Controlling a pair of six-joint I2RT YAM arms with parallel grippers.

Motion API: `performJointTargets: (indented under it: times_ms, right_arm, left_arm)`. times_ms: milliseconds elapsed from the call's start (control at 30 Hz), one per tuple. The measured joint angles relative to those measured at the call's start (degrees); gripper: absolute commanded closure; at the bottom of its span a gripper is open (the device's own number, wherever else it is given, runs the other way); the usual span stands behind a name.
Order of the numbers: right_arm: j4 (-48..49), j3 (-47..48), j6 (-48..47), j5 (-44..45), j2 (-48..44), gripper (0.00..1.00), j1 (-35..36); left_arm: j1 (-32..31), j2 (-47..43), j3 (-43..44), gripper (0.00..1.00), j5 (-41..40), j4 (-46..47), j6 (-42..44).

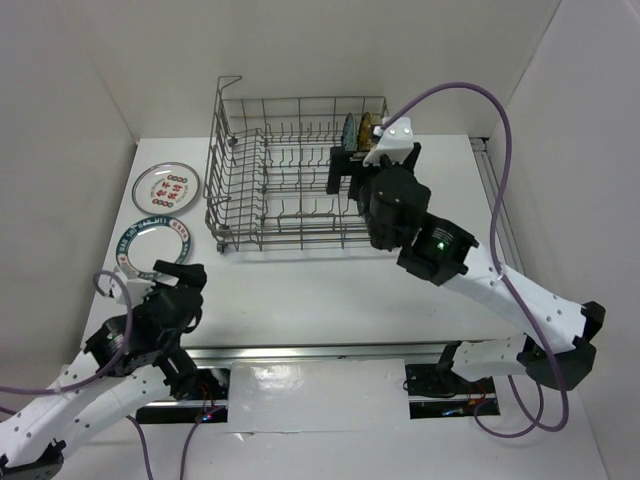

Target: Load the plates into the dish rack

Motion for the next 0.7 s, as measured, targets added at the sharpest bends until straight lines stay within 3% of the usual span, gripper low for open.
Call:
performJointTargets:
  times_ms: [167, 467, 600, 700]
  right_arm:
    - [-0.2, -0.7, -1.1, 2.4, -2.8, 0.00, 2.7]
    - [-3.3, -2.3, -1.1, 2.2, -2.5, 0.00, 5.9]
    - [-3.5, -2.3, -1.0, 2.0, -2.5, 0.00, 7.5]
    - [-3.5, -2.4, -1.0, 2.0, -2.5, 0.00, 8.5]
  left_arm:
    - [0.0, 6.1, -3.8, 0.00, -1.3, 3.0, -5.8]
    - [0.0, 3.9, -9.0, 0.00, -7.3, 5.3, -14.8]
    - [2.0, 3.5, -13.3, 0.00, -6.3, 13.5, -13.5]
    - [9.5, 4.1, -18.0, 0.00, -1.0, 23.9, -9.3]
